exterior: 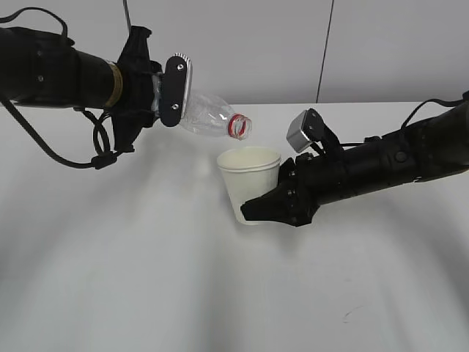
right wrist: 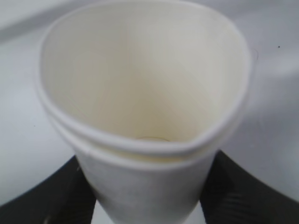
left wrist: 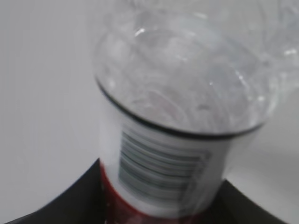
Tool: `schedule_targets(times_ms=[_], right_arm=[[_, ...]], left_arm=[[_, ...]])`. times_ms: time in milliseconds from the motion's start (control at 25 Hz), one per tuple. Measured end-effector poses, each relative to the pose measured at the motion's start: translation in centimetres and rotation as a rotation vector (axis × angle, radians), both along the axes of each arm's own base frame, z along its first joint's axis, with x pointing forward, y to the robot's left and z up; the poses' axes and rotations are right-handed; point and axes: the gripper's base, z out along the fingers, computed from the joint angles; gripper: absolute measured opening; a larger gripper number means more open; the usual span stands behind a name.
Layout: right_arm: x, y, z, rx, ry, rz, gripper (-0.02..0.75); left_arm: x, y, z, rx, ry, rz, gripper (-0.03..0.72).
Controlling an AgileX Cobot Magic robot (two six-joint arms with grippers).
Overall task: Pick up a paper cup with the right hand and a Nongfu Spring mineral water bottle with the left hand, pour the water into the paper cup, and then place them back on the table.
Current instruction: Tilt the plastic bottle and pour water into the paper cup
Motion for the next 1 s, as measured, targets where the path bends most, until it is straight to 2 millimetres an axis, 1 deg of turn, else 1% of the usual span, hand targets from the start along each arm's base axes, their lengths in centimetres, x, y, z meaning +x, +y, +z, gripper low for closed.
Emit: schedule_targets(times_ms=[360,1000], right_arm=[[0.18,-0.06,-0.05,-0.006,0.002,-0.025,0.438],[0.25,-0.10,-0.08,-0.010,0.005,-0.036,0.437]], left_arm=[[-0.21,-0.49,0.02,0.063,-0.024,-0.026,0.308],[-0.16,-0.38,0.04,0.095,-0.037,-0.031,0.305]])
